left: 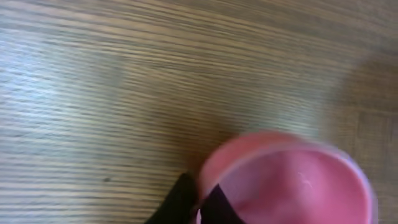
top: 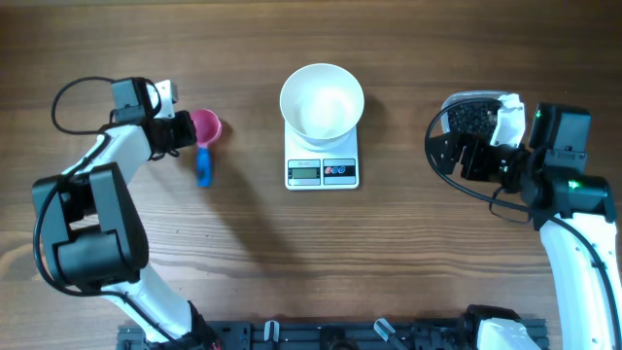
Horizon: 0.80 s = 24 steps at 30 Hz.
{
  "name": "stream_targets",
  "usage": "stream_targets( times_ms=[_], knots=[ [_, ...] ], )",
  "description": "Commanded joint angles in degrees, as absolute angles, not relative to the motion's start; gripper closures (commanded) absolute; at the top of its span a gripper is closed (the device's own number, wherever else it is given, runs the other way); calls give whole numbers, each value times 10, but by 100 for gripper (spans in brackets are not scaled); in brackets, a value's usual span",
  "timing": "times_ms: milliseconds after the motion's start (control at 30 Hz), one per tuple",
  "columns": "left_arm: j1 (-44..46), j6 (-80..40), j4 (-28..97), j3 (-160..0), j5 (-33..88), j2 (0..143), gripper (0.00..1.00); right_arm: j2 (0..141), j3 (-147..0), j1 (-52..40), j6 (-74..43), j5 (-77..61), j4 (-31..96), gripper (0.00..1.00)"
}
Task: Scoop item into bowl and weigh 150g on scale
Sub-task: 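Move the left gripper to the pink scoop and grasp it, then lift the pink scoop over the scale and pass its blue handle to the right gripper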
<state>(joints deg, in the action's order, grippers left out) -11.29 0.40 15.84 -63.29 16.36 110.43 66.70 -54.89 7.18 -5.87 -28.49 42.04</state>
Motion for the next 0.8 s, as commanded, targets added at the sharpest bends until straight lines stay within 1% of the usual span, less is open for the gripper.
stream_targets(
  times_ms=[0,100,200,233,300,367,467,533,633,767],
  knots=[
    [-104,5,157,-639,164,1110,96,670,-558,70,-47,-297,421,0],
    [-108,-15,156,-639,164,1105,96,670,-558,70,-47,-297,424,0],
    [-121,-95,161,-642,131,1081,96,670,-558,70,-47,-311,425,1],
    [-129,-132,164,-642,128,1064,96,670,-558,70,-47,-331,419,8],
    [-143,-216,171,-643,129,1019,96,669,-558,70,-68,-377,394,15],
    [-150,-286,179,-643,146,976,96,667,-558,69,-95,-416,363,15],
    [-149,-378,183,-643,223,900,96,667,-558,55,-173,-481,289,16],
    [-136,-444,190,-642,248,857,96,667,-558,17,-229,-488,235,16],
    [-109,-523,218,-642,255,825,96,667,-558,-48,-278,-479,167,15],
    [-60,-653,260,-642,255,816,96,669,-558,-154,-350,-393,100,15]
  ],
)
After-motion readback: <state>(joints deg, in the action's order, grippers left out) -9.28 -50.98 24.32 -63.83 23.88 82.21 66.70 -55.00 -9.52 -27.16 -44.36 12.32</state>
